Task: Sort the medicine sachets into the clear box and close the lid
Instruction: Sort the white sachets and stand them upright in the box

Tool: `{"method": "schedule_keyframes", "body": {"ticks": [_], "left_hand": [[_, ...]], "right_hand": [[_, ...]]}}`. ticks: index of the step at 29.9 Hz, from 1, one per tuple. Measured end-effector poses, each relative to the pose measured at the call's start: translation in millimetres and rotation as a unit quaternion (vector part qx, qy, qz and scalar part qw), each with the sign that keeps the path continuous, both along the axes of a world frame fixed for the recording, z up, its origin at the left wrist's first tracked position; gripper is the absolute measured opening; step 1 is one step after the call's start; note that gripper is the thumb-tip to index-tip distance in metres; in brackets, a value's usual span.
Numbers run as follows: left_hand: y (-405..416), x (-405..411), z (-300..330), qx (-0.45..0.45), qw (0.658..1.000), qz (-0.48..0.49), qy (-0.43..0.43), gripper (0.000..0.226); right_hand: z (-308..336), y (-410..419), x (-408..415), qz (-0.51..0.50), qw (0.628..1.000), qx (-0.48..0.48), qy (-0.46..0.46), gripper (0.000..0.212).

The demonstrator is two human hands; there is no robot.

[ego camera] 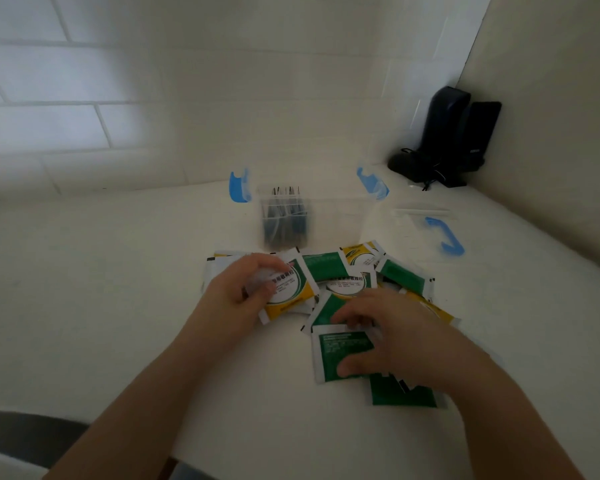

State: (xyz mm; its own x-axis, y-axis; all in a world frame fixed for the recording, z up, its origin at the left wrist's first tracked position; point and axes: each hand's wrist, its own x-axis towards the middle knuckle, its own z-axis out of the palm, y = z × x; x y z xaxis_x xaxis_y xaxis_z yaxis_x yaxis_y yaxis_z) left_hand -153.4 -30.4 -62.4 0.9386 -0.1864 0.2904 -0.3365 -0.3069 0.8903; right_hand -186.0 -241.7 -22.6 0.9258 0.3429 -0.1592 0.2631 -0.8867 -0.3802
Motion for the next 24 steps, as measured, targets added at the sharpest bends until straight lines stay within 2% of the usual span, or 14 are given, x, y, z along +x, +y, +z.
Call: {"method": "schedule_keyframes", "body": {"ticks": [5, 11, 16, 18, 20, 21, 24], "left_hand": [[-2, 2, -1, 0.039, 0.999, -0.014, -0.013, 0.036], [-3, 1, 0, 0.061, 0.998, -0.013, -0.015, 0.036], [-1, 1, -1, 0.033, 0.999, 0.005, -0.004, 0.039], [-1, 1, -1, 0.020, 1.000, 0.006, 0.007, 0.039], [-2, 0, -1, 0.015, 1.000, 0.001, 0.013, 0.040], [-2, -1, 0, 0.024, 1.000, -0.004, 0.009, 0.040], [-5, -3, 3, 0.052, 0.998, -0.036, -0.004, 0.039]], "right_hand": [[-9, 9, 2, 0.022, 0.999, -0.037, -0.032, 0.065], [-6, 11, 1, 0.032, 1.000, 0.000, 0.001, 0.062], [-2, 11, -1, -0.021, 0.991, 0.135, 0.010, 0.033], [1, 10, -1, -0.041, 0.973, 0.229, -0.009, 0.026], [4, 8, 0, -0.045, 0.946, 0.315, -0.069, 0.025], [5, 7, 0, -0.036, 0.939, 0.328, -0.099, 0.028], [6, 12, -1, 0.011, 0.952, 0.277, -0.130, 0.032]]}}
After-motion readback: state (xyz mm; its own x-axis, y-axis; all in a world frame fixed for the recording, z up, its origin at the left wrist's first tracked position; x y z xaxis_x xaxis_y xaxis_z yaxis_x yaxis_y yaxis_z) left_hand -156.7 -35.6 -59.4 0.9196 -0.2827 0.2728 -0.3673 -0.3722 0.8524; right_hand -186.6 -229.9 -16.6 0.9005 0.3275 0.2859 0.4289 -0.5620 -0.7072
